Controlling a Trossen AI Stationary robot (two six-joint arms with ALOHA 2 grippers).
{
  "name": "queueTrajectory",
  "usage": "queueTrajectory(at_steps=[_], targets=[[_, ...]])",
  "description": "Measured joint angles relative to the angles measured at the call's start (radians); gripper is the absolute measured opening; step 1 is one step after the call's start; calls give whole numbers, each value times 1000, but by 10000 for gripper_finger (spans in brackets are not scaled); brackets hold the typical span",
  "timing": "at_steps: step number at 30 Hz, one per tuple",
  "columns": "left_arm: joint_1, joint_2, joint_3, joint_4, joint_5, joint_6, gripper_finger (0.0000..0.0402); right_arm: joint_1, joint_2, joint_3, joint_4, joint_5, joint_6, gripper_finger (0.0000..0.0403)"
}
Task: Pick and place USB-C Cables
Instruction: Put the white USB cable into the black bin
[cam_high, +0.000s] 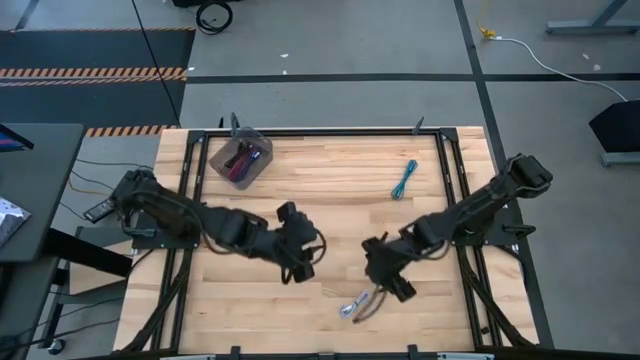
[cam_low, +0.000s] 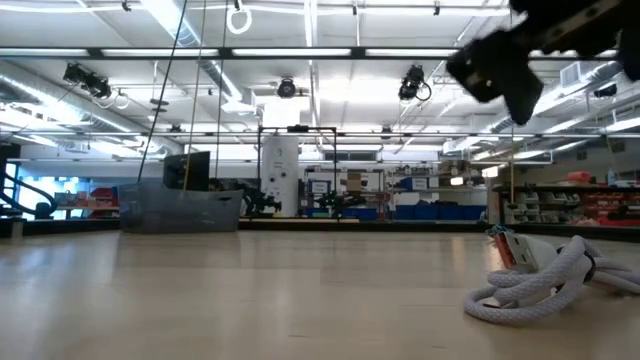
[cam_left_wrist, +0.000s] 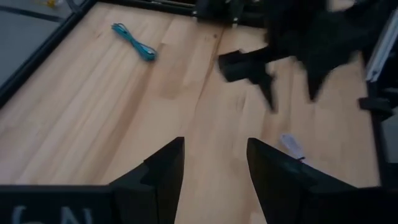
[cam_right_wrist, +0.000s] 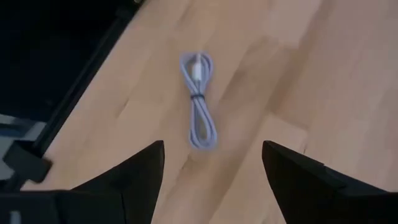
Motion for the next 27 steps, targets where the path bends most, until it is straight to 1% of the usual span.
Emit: queueTrajectory(at_steps=[4, 7, 9, 13, 24, 27], targets=[[-27, 34, 0, 11, -30, -1, 181, 74, 5, 0, 44, 127, -2, 272], [-30, 62, 0, 30, -31, -9, 181, 102, 26, 0, 54, 192, 32, 268], [-30, 76, 0, 31, -30, -23, 181, 112, 48, 0, 64, 212, 71, 265], [-30, 91, 0, 29, -26, -26, 181, 125, 103, 0, 80, 217, 128, 258], [-31, 90, 0, 43, -5, -27, 181, 137, 269, 0, 224, 221, 192, 247], [-34, 90, 0, 43, -4, -50, 181, 136, 309, 0, 247, 223, 211, 247]])
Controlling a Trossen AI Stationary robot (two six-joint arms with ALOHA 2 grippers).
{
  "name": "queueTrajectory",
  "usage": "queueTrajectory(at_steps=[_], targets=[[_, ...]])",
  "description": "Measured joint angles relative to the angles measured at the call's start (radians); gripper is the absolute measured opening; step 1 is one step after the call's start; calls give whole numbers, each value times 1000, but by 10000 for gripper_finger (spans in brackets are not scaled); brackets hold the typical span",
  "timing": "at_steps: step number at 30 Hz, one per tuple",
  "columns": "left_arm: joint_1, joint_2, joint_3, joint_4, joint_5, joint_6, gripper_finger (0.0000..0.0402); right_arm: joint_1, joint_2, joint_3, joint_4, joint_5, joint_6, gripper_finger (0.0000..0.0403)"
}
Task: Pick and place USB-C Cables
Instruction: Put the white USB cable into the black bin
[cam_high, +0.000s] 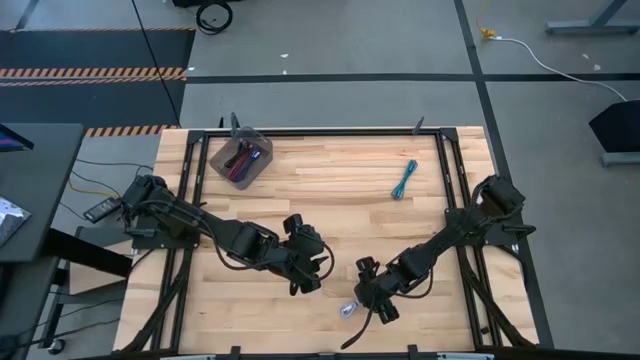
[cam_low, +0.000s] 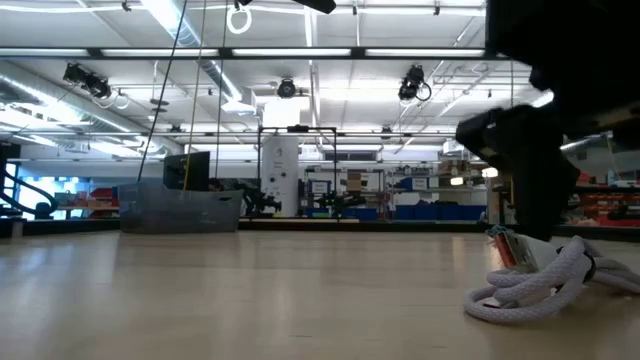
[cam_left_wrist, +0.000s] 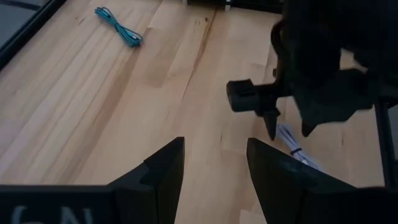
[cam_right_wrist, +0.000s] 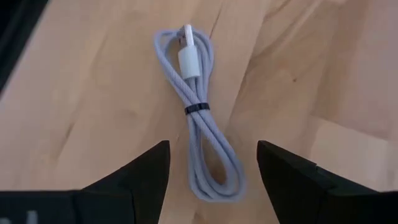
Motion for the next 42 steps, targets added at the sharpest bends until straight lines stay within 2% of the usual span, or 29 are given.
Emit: queueTrajectory(at_steps=[5, 8, 11, 15, 17, 23, 28, 30, 37, 42], targets=[[-12, 0, 0, -4, 3, -37, 181, 3, 45, 2, 8, 60, 4, 242], [-24, 0, 0, -7, 4, -57, 181, 6, 49, 3, 8, 75, 3, 217], [-40, 0, 0, -10, 4, -62, 181, 15, 40, 2, 4, 103, -2, 160], [-64, 0, 0, -23, 4, -63, 181, 14, 23, -1, -10, 124, -4, 44], [-74, 0, 0, -28, 4, -62, 181, 4, 20, -1, -15, 133, -10, 20], [-103, 0, 0, -37, -1, -7, 181, -57, 18, -1, -27, 220, -101, 19], [-116, 18, 0, -60, -31, 54, 181, -145, -25, -1, -4, 229, -169, 19], [-116, 23, 0, -100, -70, 60, 181, -174, -51, 0, 3, 229, -203, 19], [-99, 30, 0, -303, -307, 78, 181, -250, -161, 0, 21, 229, -332, 19], [-46, 39, 0, -270, -332, 162, 181, -299, -220, 0, 60, 224, -395, 19]])
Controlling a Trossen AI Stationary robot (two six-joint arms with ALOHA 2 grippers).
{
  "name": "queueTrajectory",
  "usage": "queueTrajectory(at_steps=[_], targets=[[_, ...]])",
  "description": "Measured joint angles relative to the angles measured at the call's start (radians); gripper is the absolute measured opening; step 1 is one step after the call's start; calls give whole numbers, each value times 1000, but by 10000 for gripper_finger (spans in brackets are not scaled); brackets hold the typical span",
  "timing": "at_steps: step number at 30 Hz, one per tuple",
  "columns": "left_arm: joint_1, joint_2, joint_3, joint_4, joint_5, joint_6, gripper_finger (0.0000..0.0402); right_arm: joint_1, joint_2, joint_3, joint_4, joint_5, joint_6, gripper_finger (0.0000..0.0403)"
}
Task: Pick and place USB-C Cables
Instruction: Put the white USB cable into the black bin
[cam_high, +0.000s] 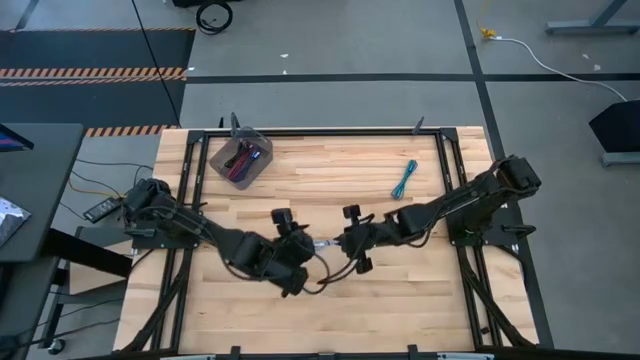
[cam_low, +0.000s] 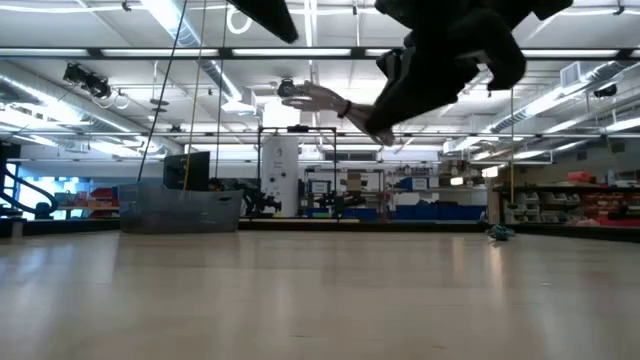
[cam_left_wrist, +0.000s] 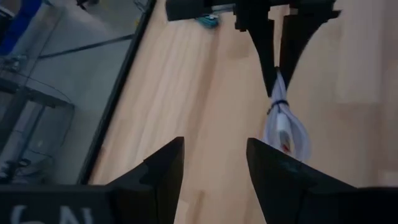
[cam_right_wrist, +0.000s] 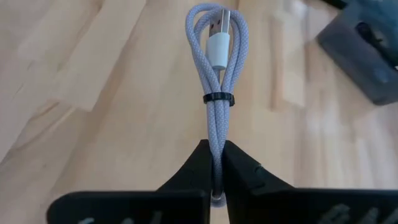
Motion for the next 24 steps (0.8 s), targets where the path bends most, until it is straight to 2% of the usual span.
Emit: queueTrajectory(at_steps=[6, 13, 18, 24], targets=[[67, 41, 0, -7, 61, 98, 190, -60, -25, 0, 12, -2, -31, 19], [107, 45, 0, -24, 68, 123, 241, -159, -22, 0, 20, -6, -88, 19], [128, 51, 0, -25, 116, 114, 271, -210, -22, 0, 102, -108, -147, 19], [147, 51, 0, -28, 74, 94, 274, -219, -22, 0, 155, -232, -205, 21]])
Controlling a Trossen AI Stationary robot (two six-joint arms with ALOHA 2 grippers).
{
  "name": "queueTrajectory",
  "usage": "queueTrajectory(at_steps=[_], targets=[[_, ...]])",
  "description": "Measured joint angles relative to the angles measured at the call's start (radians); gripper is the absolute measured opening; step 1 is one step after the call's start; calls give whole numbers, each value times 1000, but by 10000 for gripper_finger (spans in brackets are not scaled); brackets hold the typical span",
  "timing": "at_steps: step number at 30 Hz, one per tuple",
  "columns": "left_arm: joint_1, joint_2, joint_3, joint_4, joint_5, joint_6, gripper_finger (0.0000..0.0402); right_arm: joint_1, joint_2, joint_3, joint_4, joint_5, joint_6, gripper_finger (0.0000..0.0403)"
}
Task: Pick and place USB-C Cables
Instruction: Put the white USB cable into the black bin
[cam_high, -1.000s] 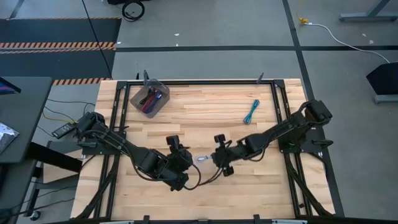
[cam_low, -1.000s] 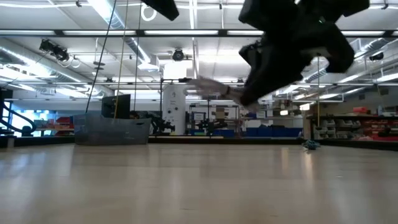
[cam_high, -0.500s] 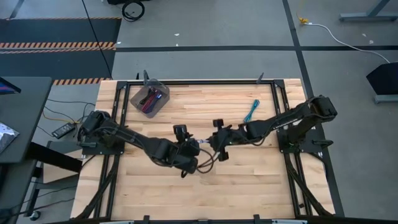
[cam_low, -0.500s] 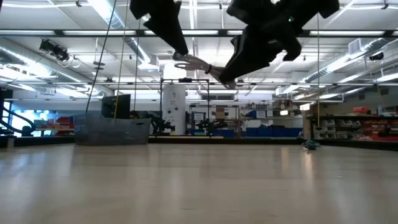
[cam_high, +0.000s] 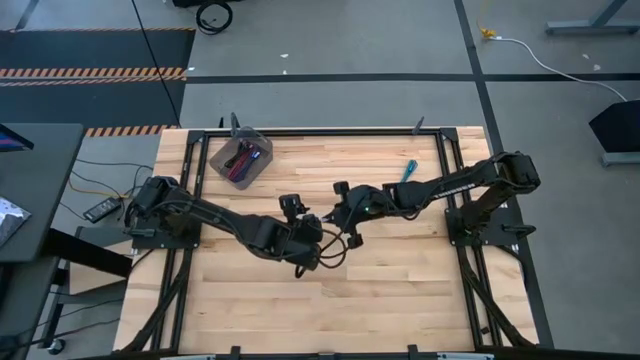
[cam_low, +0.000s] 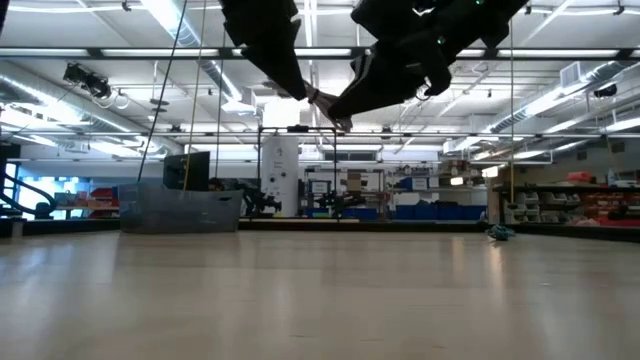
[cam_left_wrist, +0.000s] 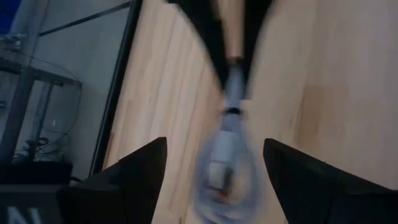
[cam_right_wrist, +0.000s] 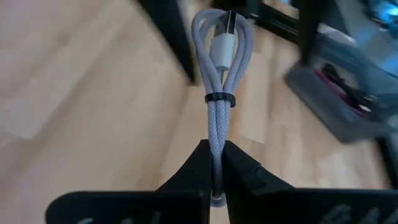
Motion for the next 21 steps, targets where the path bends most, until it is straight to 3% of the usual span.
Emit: queueTrajectory(at_steps=[5, 10, 13, 19, 21], targets=[[-6, -2, 0, -2, -13, -25, 267, -11, 0, 0, -9, -30, 0, 23], [-8, -2, 0, -4, 86, -82, 254, -10, 1, 0, -7, -40, -4, 22], [-10, -2, 0, -15, 114, -123, 205, -10, 1, 0, -7, -43, 0, 25], [-14, -2, 0, -24, 121, -127, 52, -10, 1, 0, -14, -50, 23, 26], [-15, -2, 0, -24, 122, -121, 37, -10, 1, 1, -20, -50, 39, 28]])
